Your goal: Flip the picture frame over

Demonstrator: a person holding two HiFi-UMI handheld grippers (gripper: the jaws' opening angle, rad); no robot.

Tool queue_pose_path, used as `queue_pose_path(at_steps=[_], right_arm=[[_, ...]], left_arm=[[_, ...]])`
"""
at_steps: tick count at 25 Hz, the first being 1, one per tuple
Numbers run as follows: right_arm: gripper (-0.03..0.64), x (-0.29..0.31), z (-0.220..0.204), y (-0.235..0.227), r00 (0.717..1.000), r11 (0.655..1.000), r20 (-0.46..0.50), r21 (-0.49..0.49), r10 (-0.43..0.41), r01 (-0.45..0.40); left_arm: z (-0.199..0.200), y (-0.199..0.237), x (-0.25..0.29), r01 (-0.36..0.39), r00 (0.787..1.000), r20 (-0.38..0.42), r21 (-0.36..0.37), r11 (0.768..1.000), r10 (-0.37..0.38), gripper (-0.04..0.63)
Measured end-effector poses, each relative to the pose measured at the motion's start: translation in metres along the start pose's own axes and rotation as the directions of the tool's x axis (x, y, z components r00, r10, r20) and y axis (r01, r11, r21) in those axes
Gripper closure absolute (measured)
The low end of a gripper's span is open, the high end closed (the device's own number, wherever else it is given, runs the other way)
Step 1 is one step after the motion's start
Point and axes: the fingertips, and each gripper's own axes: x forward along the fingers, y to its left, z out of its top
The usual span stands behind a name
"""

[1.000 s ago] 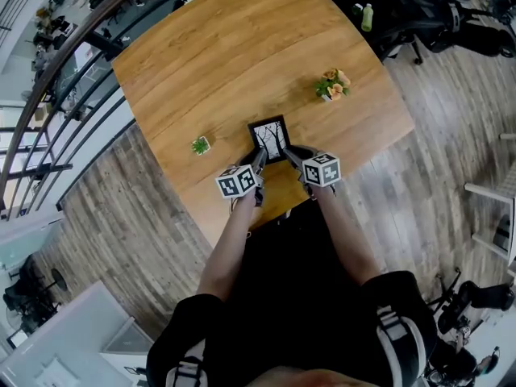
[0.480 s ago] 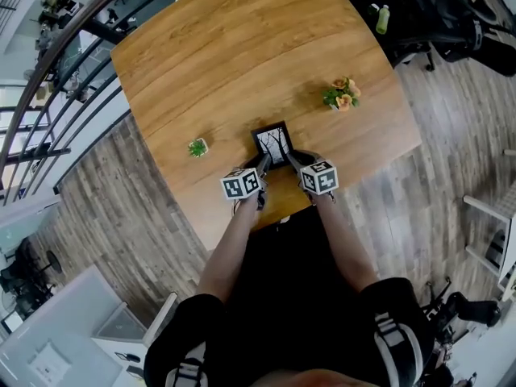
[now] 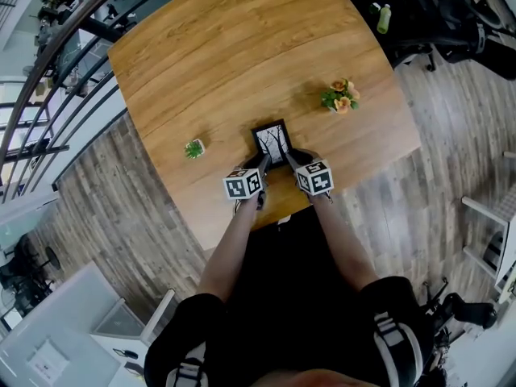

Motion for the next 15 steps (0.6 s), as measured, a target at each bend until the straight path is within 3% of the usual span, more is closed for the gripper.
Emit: queue_pose_path(at_steps=[5,9,15], right_arm=[[0.509,0.0034,0.0061,0.0028,1.000,0.995,0.007,-0.096,-0.012,0.013],[0.509,0.0032,0.0077,0.0016,1.000,0.993,-0.001,-0.116,-0.013,0.013],[0.511,0.0020,0.0072,0.0029,1.000,0.993,-0.012,-0.120,-0.019,0.017]], left_arm=[[-0.0015,0.0022,-0.0008,-0.002,1.000,-0.024,0.067,0.998,0.004,0.478],[-0.0009,-0.0007,0.0007,-0.015,0.999,-0.049,0.113,0.994,0.021,0.468],[-0.0036,-0.0015,-0.0021,-0.049,0.996,-0.068,0.121,0.991,0.057,0.460]])
